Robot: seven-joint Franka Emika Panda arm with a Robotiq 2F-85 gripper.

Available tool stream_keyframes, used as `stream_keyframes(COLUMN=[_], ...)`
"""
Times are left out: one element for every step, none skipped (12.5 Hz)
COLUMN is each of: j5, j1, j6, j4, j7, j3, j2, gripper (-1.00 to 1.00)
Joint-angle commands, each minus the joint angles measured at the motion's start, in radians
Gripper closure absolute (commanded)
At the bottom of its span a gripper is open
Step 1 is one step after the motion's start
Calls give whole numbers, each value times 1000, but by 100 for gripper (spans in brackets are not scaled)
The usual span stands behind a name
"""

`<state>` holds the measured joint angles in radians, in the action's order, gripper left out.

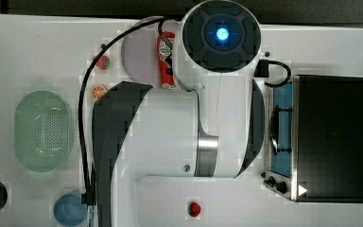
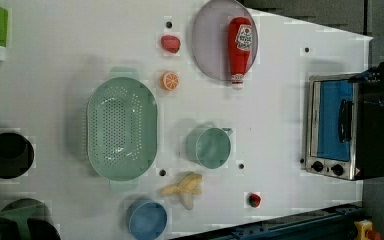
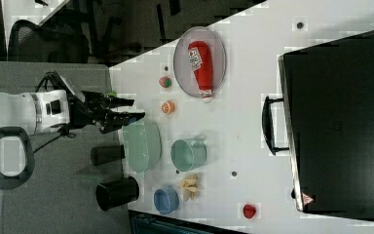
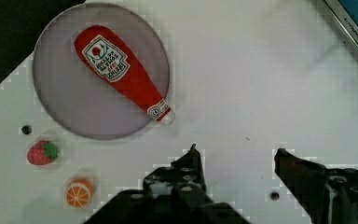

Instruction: Pick ketchup from plate and place it on table.

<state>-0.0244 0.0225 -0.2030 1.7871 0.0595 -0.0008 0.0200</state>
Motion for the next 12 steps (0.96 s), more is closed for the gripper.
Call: stream_keyframes(j5=[-23,-23,-23,-23,-23,-23,-23,-23,-23,-23,-23,-23], j1=[104,103,101,99,96,92,90,88,87,86,85,82], j6=[220,218,217,213,202,185,167,146,122,91,51,12], j4=[82,82,82,82,82,82,81,81,81,80,77,77], j7=[-77,-75,-70,-61,-60,-60,-60,-60,-60,-59,-55,-47], j3=[32,34,37,42,49,55,62,72,83,94,105,116], j2=[-245,-242,-235,-223,-207,-186,-161,-133,-102,-70,-38,-5], gripper=[-58,-81,-100,-100,-100,-100,-100,-100,-100,-100,-100,-100])
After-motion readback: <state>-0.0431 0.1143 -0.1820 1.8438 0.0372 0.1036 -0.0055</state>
